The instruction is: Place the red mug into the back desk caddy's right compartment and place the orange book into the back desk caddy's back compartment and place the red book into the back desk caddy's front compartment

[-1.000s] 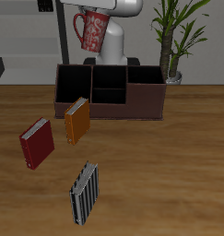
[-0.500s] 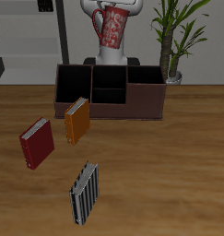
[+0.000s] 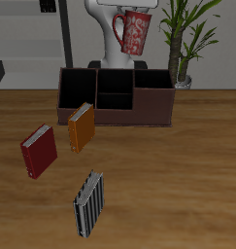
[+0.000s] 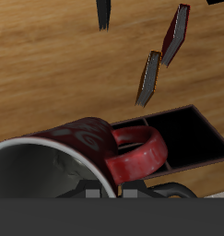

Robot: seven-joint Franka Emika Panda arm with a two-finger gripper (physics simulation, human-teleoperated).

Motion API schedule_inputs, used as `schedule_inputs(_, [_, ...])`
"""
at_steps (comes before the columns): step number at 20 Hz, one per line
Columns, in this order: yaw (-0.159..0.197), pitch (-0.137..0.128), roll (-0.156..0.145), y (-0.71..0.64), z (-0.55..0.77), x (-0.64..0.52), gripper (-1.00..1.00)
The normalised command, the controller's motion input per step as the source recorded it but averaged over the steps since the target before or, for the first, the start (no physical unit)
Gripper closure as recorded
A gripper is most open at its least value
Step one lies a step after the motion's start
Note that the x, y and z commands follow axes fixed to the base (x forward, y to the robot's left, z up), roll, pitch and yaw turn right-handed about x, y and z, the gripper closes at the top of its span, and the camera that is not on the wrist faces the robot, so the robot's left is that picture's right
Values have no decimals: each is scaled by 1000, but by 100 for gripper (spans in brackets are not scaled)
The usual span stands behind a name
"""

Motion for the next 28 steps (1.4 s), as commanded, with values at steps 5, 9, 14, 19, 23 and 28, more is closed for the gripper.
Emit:
schedule_inputs(5, [12, 60, 77, 447, -233, -42, 100])
schedule_inputs(9, [75, 91, 67, 606, -388, -35, 100])
schedule_inputs(14, [46, 10, -1, 193, -73, 7, 100])
schedule_inputs(19, [8, -1, -57, 51, 56, 154, 100])
schedule_inputs(23, [38, -24, -78, -84, 68, 166, 100])
schedule_inputs(28, [32, 42, -35, -32, -150, 124, 100])
